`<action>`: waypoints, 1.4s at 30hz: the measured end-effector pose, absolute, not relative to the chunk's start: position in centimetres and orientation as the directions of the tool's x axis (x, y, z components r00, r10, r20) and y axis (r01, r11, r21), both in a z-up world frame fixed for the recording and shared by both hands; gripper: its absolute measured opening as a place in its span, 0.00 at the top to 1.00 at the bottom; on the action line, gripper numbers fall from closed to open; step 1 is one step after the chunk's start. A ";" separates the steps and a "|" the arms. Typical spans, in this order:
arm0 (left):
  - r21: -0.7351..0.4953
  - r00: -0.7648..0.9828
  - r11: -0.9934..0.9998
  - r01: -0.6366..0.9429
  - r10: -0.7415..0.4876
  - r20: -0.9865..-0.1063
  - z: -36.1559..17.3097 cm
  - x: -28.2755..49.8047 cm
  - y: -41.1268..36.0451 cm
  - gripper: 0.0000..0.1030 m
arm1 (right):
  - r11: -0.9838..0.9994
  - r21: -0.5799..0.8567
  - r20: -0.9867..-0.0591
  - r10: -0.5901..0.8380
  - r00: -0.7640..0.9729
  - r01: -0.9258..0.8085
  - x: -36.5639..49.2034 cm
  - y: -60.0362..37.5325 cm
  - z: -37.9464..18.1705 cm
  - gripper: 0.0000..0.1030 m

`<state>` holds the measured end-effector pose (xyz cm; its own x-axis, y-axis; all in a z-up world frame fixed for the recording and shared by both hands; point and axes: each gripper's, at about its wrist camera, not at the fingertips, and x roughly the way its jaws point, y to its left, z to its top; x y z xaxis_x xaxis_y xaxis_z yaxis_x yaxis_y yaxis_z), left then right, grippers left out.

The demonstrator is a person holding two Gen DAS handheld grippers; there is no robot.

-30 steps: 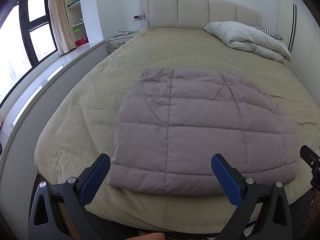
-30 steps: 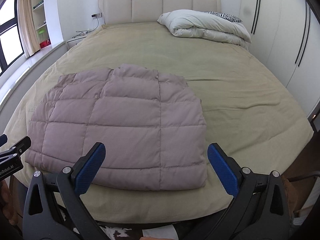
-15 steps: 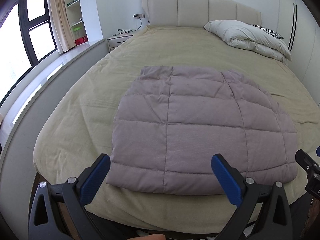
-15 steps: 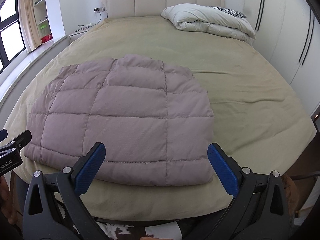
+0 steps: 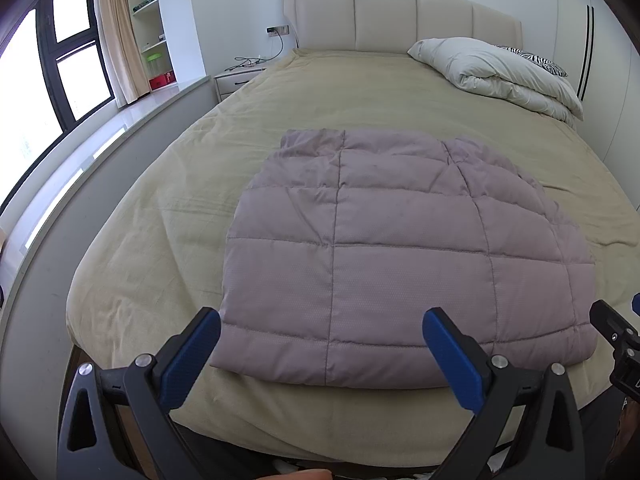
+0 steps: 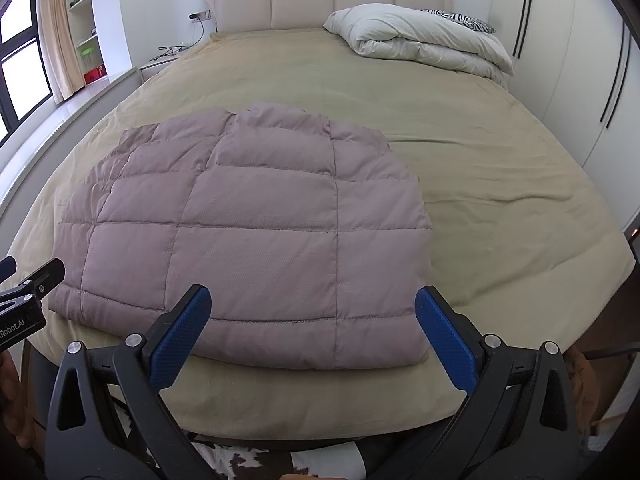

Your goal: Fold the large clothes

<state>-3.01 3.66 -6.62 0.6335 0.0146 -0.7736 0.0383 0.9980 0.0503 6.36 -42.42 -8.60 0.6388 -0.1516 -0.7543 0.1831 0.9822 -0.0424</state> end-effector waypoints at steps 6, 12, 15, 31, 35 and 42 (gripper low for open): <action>0.051 0.633 0.998 0.038 0.015 -0.774 -6.7 -3.0 3.7 0.00 | 0.982 -0.041 -0.757 -0.151 0.636 0.185 6.5 -42.4 -8.7 0.00; 0.052 0.633 0.998 0.039 0.015 -0.774 -6.7 -3.0 3.7 0.00 | 0.982 -0.037 -0.759 -0.150 0.634 0.188 6.8 -42.3 -8.9 0.00; 0.053 0.632 0.998 0.039 0.016 -0.775 -6.7 -3.0 3.7 0.00 | 0.981 -0.035 -0.762 -0.148 0.631 0.188 6.9 -42.2 -9.0 0.00; 0.054 0.632 0.998 0.038 0.018 -0.775 -6.8 -3.0 3.7 0.00 | 0.982 -0.033 -0.765 -0.145 0.627 0.187 7.0 -42.0 -9.4 0.00; 0.054 0.631 0.998 0.038 0.018 -0.776 -6.8 -3.1 3.7 0.00 | 0.982 -0.030 -0.767 -0.143 0.626 0.188 7.0 -42.0 -9.4 0.00; 0.054 0.630 0.998 0.040 0.017 -0.776 -6.8 -3.0 3.8 0.00 | 0.982 -0.030 -0.767 -0.143 0.625 0.188 7.1 -42.0 -9.5 0.00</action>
